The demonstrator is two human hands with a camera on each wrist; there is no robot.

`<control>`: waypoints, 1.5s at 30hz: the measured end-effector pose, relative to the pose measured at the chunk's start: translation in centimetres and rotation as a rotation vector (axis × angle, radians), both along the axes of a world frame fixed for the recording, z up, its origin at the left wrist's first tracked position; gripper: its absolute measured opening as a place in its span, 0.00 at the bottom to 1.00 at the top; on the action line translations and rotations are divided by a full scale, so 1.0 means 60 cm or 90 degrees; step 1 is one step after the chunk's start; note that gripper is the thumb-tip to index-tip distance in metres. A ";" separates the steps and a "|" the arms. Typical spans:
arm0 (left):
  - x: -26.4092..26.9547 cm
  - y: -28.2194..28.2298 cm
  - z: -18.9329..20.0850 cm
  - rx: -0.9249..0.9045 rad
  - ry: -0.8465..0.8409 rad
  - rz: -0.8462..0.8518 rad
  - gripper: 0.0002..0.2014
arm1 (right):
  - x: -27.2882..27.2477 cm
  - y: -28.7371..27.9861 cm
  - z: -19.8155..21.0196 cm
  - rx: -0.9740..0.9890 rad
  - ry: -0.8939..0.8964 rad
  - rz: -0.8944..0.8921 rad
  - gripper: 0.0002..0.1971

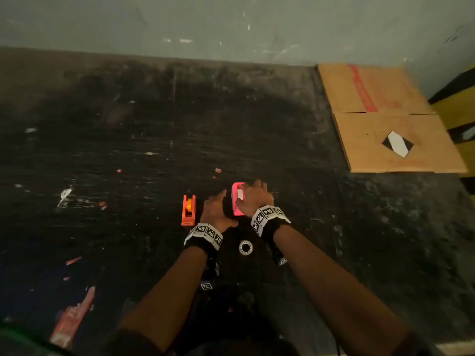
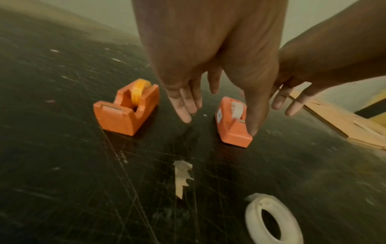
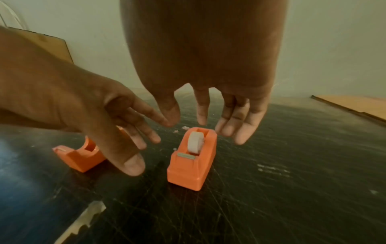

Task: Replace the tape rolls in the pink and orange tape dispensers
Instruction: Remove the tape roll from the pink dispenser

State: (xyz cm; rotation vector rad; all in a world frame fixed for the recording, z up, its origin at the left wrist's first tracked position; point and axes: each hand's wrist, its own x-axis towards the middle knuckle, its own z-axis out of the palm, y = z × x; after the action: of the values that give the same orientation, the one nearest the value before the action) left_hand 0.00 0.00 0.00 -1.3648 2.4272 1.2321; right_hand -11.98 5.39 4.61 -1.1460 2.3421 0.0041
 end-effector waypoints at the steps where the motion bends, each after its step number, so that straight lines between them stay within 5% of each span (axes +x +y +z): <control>1: -0.005 -0.006 -0.009 0.005 -0.012 0.000 0.55 | -0.002 -0.007 -0.003 0.007 0.000 0.001 0.30; 9: -0.043 -0.029 -0.066 -0.064 -0.055 -0.023 0.64 | -0.023 -0.038 -0.046 -0.004 -0.004 0.006 0.21; 27: -0.047 -0.062 -0.080 -0.103 -0.049 -0.106 0.58 | -0.044 -0.059 -0.059 0.001 -0.091 0.047 0.11; 36: -0.050 -0.063 -0.068 -0.111 -0.077 -0.133 0.58 | -0.039 -0.027 -0.064 -0.021 -0.121 -0.004 0.22; 45: -0.047 -0.066 -0.043 -0.043 -0.100 -0.178 0.69 | -0.026 0.047 -0.042 -0.223 -0.184 -0.039 0.11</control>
State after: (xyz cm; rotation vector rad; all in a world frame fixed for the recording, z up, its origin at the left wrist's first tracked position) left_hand -2.82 -3.94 -2.57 -1.0450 2.4622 0.9494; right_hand -13.52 8.20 2.12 -1.1443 2.1662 -0.5765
